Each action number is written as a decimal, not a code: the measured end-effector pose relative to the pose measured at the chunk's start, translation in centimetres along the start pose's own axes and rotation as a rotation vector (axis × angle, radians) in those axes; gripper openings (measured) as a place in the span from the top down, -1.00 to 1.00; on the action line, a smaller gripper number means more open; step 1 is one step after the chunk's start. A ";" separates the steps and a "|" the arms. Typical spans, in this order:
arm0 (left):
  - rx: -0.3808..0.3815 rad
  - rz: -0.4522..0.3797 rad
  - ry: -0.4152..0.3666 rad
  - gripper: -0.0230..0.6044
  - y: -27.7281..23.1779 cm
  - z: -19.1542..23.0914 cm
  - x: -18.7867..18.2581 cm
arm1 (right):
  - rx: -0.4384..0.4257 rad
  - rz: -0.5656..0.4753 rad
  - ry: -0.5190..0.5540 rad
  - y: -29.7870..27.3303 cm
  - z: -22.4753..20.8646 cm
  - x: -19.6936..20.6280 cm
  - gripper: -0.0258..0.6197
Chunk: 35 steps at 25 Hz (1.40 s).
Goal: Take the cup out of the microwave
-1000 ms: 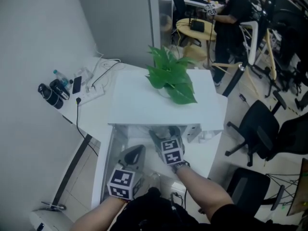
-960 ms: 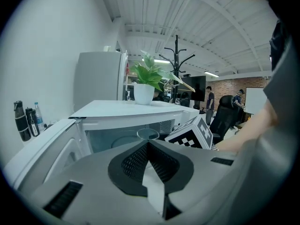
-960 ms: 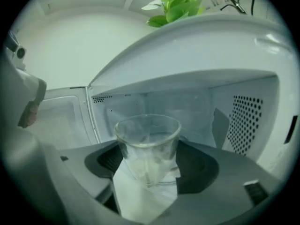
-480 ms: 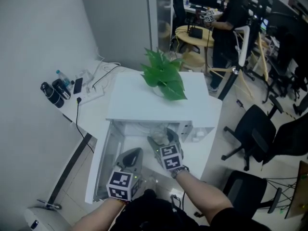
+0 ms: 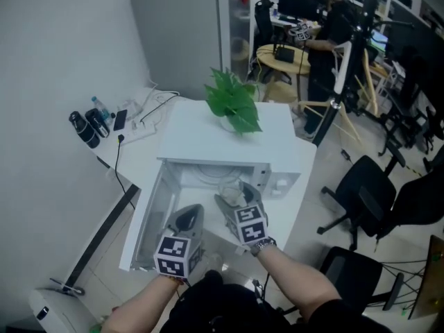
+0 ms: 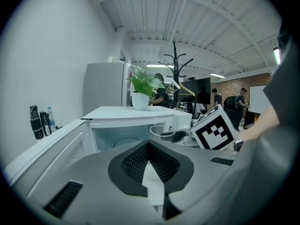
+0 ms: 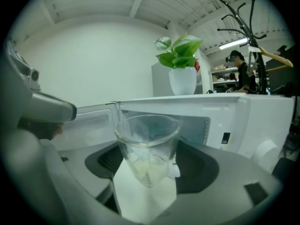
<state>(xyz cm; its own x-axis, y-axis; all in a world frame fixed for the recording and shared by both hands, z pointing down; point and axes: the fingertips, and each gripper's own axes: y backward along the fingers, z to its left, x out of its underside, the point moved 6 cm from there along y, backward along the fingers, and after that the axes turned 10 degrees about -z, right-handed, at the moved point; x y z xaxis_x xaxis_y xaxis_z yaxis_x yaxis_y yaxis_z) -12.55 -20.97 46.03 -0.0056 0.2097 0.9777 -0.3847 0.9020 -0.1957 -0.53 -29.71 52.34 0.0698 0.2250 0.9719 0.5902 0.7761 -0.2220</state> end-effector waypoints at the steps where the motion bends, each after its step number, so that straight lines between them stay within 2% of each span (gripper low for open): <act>1: -0.004 -0.003 -0.004 0.94 0.4 -0.2 -0.1 | -0.002 -0.004 0.000 0.5 0.1 -0.3 -0.24; 11: -0.024 -0.027 -0.043 0.94 3.5 -3.4 -0.6 | -0.031 -0.072 -0.025 5.3 1.1 -3.1 -0.24; 22: -0.044 -0.047 -0.043 0.94 6.1 -5.0 -1.5 | -0.037 -0.088 -0.028 8.6 2.1 -4.9 -0.23; 35: 0.018 -0.083 -0.048 0.94 9.0 -4.8 -2.7 | 0.028 -0.102 -0.028 11.6 4.5 -6.4 -0.23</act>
<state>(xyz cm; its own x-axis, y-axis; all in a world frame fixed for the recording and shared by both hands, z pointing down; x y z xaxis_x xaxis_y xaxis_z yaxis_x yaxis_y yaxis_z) -11.61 -11.61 41.27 -0.0166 0.1161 0.9931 -0.4023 0.9085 -0.1129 2.24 -19.46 43.20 -0.0126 0.1604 0.9870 0.5707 0.8116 -0.1246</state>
